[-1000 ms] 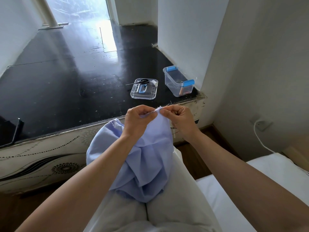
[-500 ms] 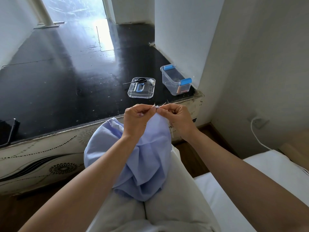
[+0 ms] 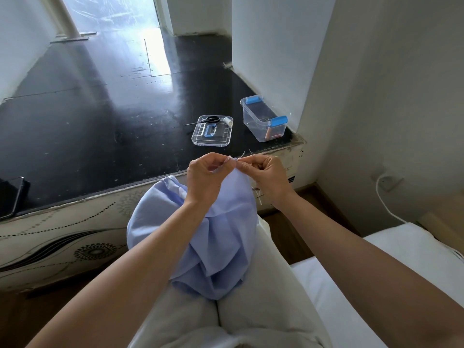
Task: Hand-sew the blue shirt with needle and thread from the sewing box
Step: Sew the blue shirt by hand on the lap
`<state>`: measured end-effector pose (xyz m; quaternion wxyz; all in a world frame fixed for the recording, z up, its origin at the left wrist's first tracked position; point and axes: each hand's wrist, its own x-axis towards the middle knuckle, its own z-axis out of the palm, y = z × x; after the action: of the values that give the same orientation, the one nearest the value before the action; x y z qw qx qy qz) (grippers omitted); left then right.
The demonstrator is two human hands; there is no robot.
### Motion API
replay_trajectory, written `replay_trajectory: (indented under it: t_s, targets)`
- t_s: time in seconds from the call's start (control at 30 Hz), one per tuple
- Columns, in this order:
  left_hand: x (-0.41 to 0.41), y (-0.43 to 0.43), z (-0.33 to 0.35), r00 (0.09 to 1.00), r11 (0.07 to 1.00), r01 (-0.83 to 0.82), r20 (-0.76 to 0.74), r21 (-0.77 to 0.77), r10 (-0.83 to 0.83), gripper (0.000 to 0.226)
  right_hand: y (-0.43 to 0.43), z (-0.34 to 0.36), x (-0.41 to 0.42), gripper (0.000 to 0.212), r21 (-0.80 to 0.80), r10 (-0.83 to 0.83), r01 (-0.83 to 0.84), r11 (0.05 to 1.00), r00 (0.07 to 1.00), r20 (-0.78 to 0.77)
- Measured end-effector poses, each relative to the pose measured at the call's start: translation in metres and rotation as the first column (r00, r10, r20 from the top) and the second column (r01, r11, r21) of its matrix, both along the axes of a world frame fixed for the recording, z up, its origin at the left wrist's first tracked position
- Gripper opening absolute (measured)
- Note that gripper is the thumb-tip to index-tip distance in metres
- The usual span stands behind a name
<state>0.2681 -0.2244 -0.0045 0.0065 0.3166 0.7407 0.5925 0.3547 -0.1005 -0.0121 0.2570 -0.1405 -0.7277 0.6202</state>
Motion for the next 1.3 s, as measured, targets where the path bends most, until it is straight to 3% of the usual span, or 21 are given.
replay_trajectory:
  t_s: [0.27,0.5,0.6,0.87,1.3]
  targets:
    - [0.000,0.000,-0.002,0.995,0.998,0.027,0.089,0.057,-0.032,0.016,0.000,0.001,0.001,0.010,0.006,-0.003,0.003,1.000,1.000,0.016]
    - [0.000,0.002,-0.002,0.998,0.998,-0.060,0.034,0.007,0.060,0.002,-0.003,0.006,0.001,0.019,0.011,-0.034,0.033,0.999,0.998,0.059]
    - [-0.002,0.003,-0.004,0.988,0.991,-0.136,0.083,0.015,0.134,0.003,-0.003,0.008,0.004,0.010,-0.052,-0.036,0.042,0.998,0.994,0.106]
    - [0.000,0.007,-0.005,0.974,0.978,-0.207,0.098,0.030,0.203,0.010,-0.015,0.003,0.011,0.010,0.163,-0.007,-0.004,0.987,0.998,0.064]
    - [-0.001,0.007,-0.006,0.974,0.974,-0.224,0.032,0.030,0.223,0.017,-0.017,-0.003,0.008,0.016,0.171,-0.014,0.008,0.985,0.999,0.031]
